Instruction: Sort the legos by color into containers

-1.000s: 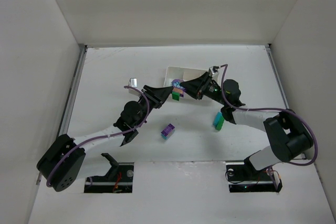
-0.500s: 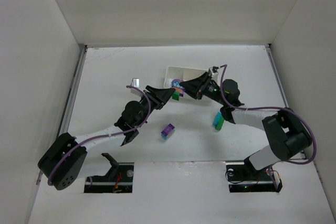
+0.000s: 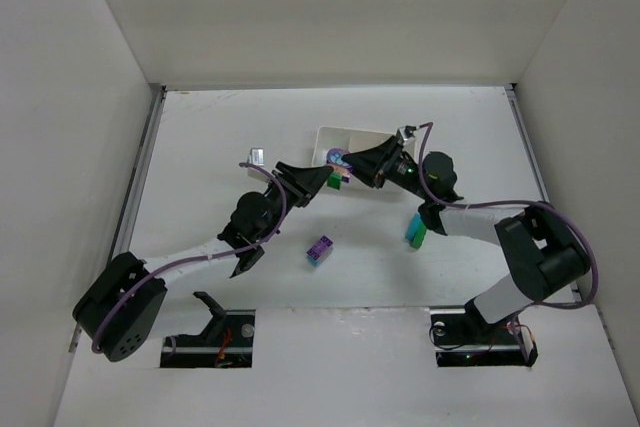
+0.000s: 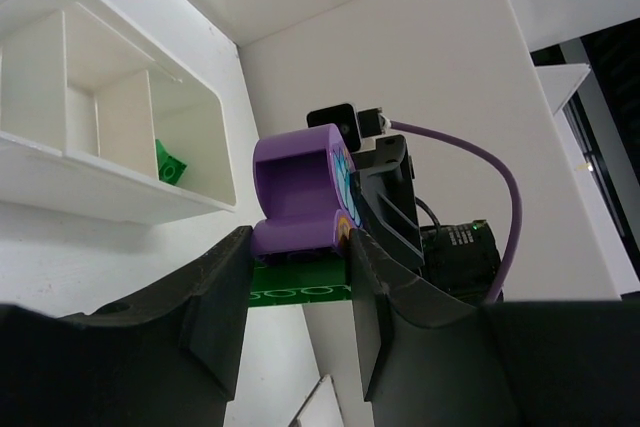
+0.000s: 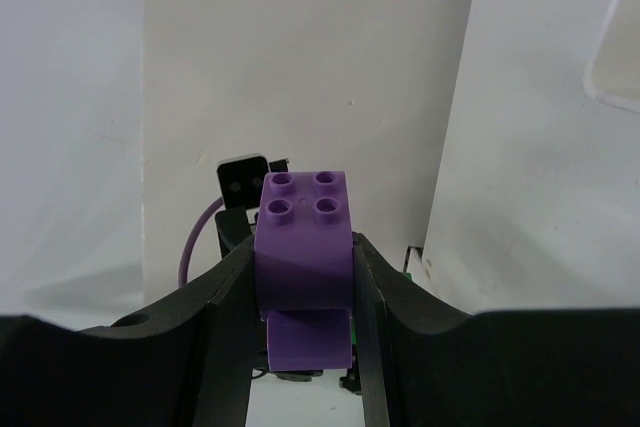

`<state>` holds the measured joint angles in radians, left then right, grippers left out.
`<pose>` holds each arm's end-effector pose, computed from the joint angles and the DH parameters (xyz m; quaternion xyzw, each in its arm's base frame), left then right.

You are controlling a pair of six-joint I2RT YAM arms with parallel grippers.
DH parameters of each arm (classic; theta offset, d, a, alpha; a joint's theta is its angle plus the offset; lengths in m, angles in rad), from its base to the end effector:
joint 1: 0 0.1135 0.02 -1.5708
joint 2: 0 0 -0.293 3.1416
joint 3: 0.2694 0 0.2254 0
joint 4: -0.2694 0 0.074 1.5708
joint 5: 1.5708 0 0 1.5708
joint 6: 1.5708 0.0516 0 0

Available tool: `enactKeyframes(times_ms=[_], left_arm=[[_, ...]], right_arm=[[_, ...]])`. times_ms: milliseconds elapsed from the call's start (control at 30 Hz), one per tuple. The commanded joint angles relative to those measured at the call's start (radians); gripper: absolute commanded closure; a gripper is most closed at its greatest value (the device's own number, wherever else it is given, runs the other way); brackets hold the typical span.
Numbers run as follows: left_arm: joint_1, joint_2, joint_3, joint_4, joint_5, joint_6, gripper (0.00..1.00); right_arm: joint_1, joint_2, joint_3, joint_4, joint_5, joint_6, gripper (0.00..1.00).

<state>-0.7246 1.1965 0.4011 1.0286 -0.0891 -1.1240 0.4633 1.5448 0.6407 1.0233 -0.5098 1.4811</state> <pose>0.1751 -0.1489 0.3020 -0.1571 0.6002 -0.6090 0.4942 0.2679 0.1620 0.2869 0.1482 0.6528 0.6923 0.2696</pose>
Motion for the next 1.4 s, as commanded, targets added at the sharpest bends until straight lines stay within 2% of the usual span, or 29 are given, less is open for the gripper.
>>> enactKeyframes(times_ms=[0, 267, 567, 933, 1100, 1367], left_arm=[[-0.034, -0.040, 0.004, 0.149, 0.114, -0.007, 0.90], [-0.065, -0.087, -0.110, 0.139, 0.124, -0.008, 0.92], [-0.080, -0.132, -0.127, 0.122, 0.140, -0.008, 0.92], [-0.022, -0.198, -0.077, 0.010, 0.126, 0.018, 0.91], [0.041, -0.297, -0.091, -0.114, 0.097, 0.047, 0.91], [0.110, -0.478, -0.062, -0.458, 0.002, 0.142, 0.90]], right_arm=[[-0.028, -0.005, 0.019, 0.044, -0.018, -0.013, 0.73], [-0.088, -0.026, 0.073, -0.028, -0.081, -0.082, 0.73], [-0.101, -0.057, 0.135, -0.150, -0.095, -0.185, 0.73], [-0.078, -0.143, 0.162, -0.379, 0.017, -0.390, 0.73], [-0.064, -0.224, 0.148, -0.485, 0.094, -0.482, 0.72], [-0.012, -0.325, 0.146, -0.618, 0.237, -0.620, 0.72]])
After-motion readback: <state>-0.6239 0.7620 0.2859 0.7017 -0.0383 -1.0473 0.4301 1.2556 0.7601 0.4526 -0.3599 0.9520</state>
